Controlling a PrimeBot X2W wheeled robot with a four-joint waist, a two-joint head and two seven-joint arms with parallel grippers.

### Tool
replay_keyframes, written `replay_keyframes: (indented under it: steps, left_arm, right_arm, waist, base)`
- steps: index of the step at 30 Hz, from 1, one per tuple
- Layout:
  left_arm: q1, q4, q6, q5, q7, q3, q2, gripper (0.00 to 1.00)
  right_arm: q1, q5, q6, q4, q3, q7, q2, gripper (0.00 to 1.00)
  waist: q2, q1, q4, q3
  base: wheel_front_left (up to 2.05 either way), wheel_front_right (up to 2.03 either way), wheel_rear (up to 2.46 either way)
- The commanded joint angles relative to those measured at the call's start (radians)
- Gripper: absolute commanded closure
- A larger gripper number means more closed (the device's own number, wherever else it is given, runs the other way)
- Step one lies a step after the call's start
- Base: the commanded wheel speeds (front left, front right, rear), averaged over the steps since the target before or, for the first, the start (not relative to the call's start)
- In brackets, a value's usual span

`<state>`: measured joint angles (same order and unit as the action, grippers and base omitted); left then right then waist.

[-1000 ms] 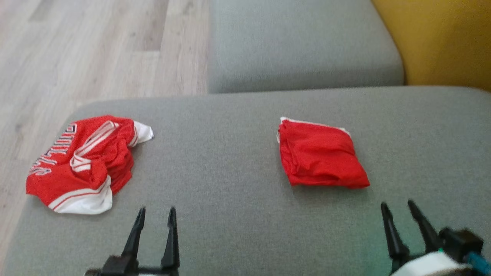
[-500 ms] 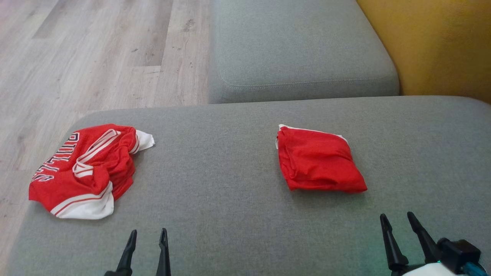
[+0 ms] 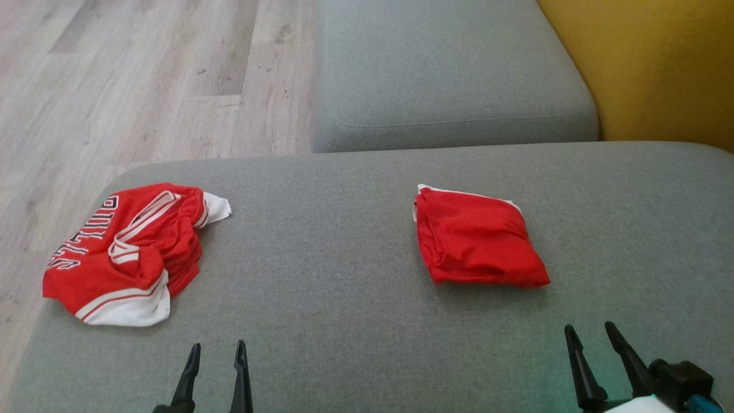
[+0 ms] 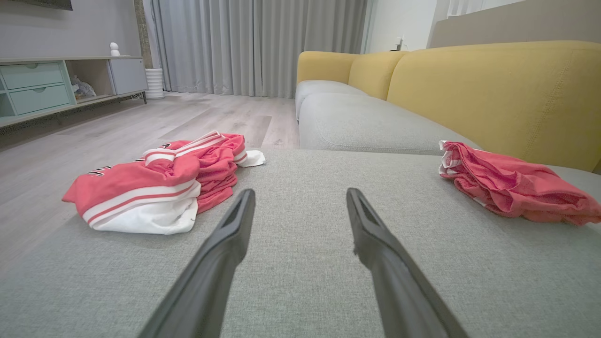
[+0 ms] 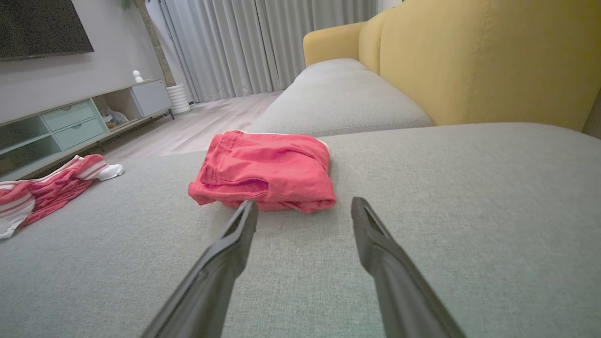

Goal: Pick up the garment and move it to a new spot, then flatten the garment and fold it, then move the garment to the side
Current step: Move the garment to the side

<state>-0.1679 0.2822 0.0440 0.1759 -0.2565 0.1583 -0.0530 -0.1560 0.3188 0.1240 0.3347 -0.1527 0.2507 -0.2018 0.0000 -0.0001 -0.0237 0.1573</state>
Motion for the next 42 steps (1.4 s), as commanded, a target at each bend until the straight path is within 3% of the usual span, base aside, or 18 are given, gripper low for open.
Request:
replay_keyframes:
  steps: [1, 7, 19, 27, 32, 34, 35, 36, 37, 38, 42]
  left_arm:
    - [0.059, -0.031, 0.006, -0.006, -0.005, -0.038, 0.003, 0.00]
    - [0.071, -0.051, 0.011, -0.018, -0.005, -0.024, 0.003, 0.00]
    - [0.135, -0.113, 0.013, -0.036, -0.005, 0.048, 0.003, 0.00]
    - [0.218, -0.153, 0.016, -0.046, -0.005, 0.084, 0.003, 0.00]
    - [0.259, -0.151, 0.018, -0.044, -0.005, 0.100, 0.003, 0.00]
    - [0.265, -0.150, 0.019, -0.043, -0.005, 0.102, 0.003, 0.00]
    - [0.274, -0.150, 0.023, -0.040, -0.005, 0.103, 0.003, 0.00]
    - [0.274, -0.150, 0.023, -0.040, -0.005, 0.103, 0.003, 0.00]
    - [0.276, -0.151, 0.025, -0.039, -0.005, 0.102, 0.003, 0.00]
    - [0.277, -0.152, 0.027, -0.038, -0.005, 0.100, 0.003, 0.00]
    - [0.274, -0.159, 0.029, -0.041, -0.005, 0.082, 0.003, 0.00]
  right_arm:
    - [0.036, 0.010, 0.007, -0.017, -0.021, 0.011, -0.020, 0.00]
    - [0.090, 0.037, 0.007, 0.024, -0.020, 0.011, -0.049, 0.00]
    - [0.346, 0.150, 0.007, 0.162, -0.024, -0.008, -0.136, 0.00]
    - [0.587, 0.329, 0.007, 0.299, -0.111, -0.189, -0.174, 0.00]
    - [0.662, 0.427, 0.007, 0.407, -0.183, -0.325, -0.161, 0.00]
    - [0.666, 0.446, 0.007, 0.422, -0.197, -0.351, -0.155, 0.05]
    - [0.668, 0.483, 0.007, 0.435, -0.230, -0.393, -0.145, 0.28]
    - [0.668, 0.483, 0.007, 0.435, -0.230, -0.393, -0.145, 0.28]
    - [0.669, 0.499, 0.007, 0.431, -0.245, -0.401, -0.144, 0.60]
    - [0.670, 0.513, 0.007, 0.423, -0.257, -0.398, -0.147, 1.00]
    - [0.684, 0.510, 0.007, 0.406, -0.320, -0.368, -0.198, 1.00]
  waist:
    - [0.0000, 0.0001, 0.000, -0.005]
    - [0.0000, 0.0001, -0.007, -0.051]
    - [0.0000, 0.0001, -0.054, -0.200]
    - [0.0000, 0.0001, -0.070, -0.328]
    - [0.0000, 0.0001, -0.083, -0.367]
    - [0.0000, 0.0001, -0.085, -0.371]
    - [0.0000, 0.0001, -0.086, -0.378]
    - [0.0000, 0.0001, -0.086, -0.378]
    - [0.0000, 0.0001, -0.085, -0.381]
    - [0.0000, 0.0001, -0.082, -0.384]
    - [0.0000, 0.0001, -0.055, -0.398]
  base:
    - [0.00, 0.00, 0.00]
    - [0.00, 0.00, 0.00]
    - [0.00, 0.00, 0.00]
    - [0.00, 0.00, 0.00]
    - [0.00, 0.00, 0.00]
    - [0.00, 0.00, 0.00]
    - [0.00, 0.00, 0.00]
    - [0.00, 0.00, 0.00]
    - [0.00, 0.00, 0.00]
    - [0.00, 0.00, 0.00]
    - [0.00, 0.00, 0.00]
